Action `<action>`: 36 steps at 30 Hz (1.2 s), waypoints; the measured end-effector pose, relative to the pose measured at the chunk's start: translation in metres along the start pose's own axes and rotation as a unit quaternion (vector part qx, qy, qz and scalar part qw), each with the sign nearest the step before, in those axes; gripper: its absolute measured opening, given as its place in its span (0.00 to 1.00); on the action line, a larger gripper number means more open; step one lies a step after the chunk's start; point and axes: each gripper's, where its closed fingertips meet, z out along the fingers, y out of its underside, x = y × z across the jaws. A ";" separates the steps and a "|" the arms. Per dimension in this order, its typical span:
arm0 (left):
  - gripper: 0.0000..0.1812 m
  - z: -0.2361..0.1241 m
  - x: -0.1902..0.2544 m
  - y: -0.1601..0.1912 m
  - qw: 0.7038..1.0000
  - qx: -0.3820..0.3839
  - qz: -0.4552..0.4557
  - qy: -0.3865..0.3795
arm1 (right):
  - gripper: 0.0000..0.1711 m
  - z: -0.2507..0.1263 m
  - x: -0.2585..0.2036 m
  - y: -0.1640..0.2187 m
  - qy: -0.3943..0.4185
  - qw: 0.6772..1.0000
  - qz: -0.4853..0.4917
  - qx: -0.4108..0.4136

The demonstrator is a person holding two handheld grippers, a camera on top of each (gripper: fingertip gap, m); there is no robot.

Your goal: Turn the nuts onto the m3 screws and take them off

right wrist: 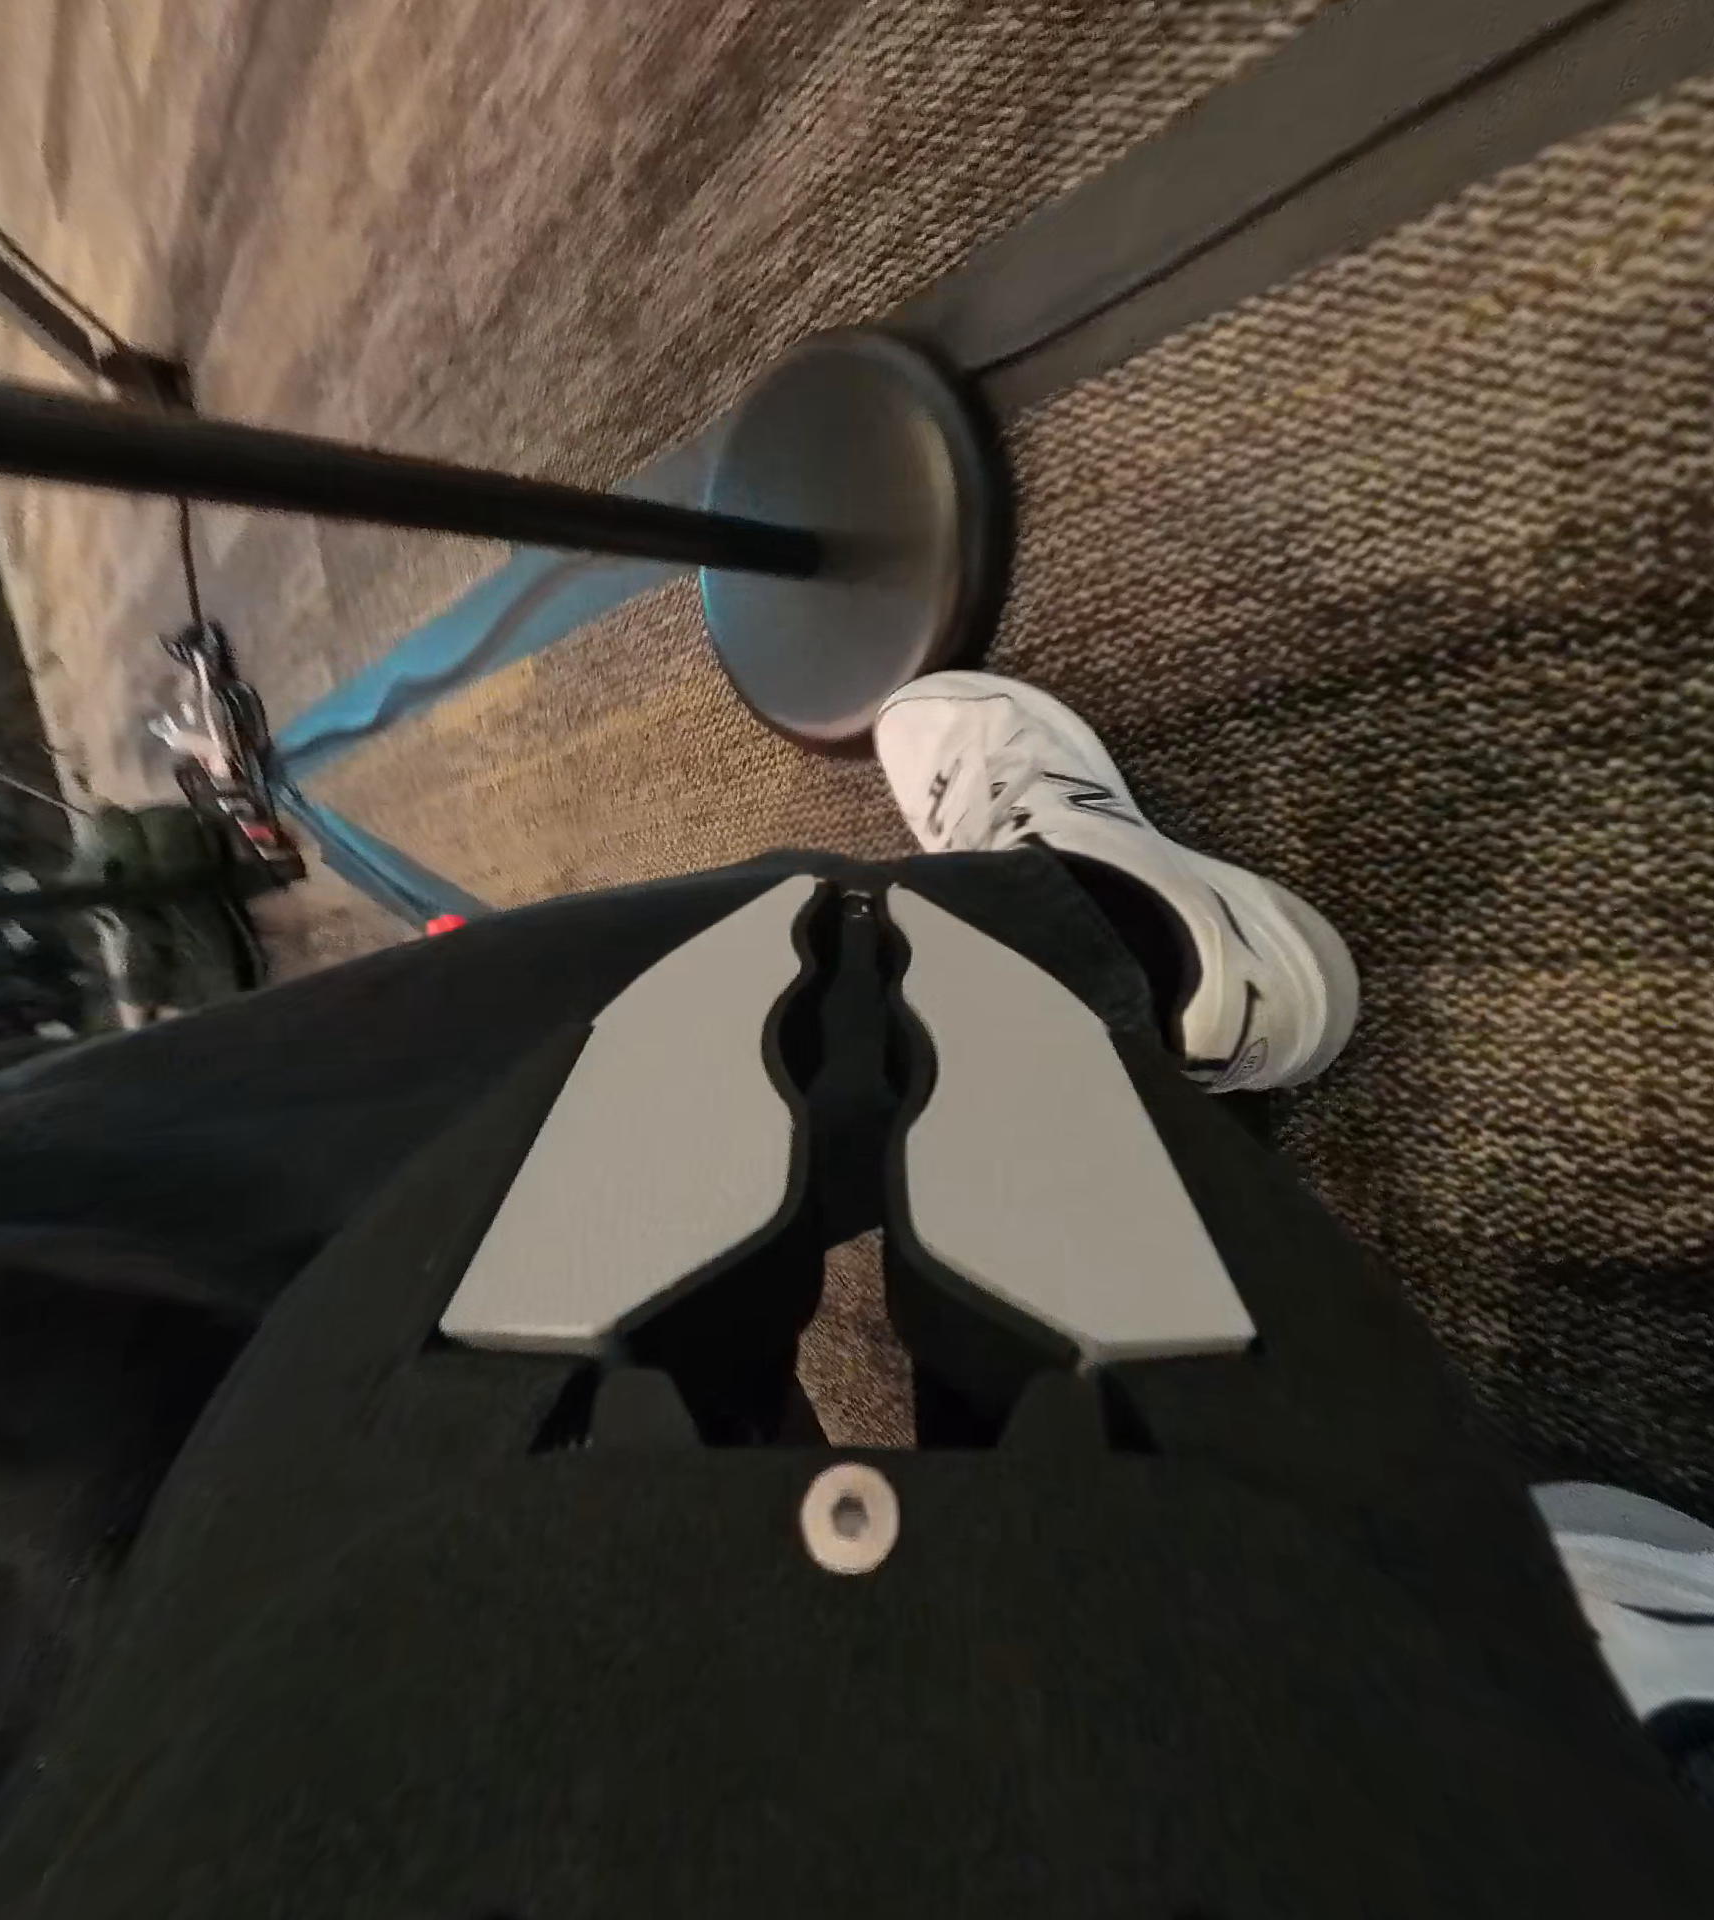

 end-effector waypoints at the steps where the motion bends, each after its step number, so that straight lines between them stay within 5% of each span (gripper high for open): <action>1: 0.38 -0.010 0.001 -0.002 1.000 -0.005 0.004 -0.007 | 0.04 -0.001 -0.011 0.001 0.007 1.000 -0.018 -0.008; 18: 0.38 -0.197 0.076 -0.094 0.993 0.061 0.096 -0.037 | 0.04 -0.128 -0.152 0.006 0.135 0.963 -0.231 -0.009; 36: 0.38 -0.325 0.137 -0.202 0.979 0.135 0.139 -0.057 | 0.04 -0.285 -0.283 -0.094 0.219 0.901 -0.334 0.172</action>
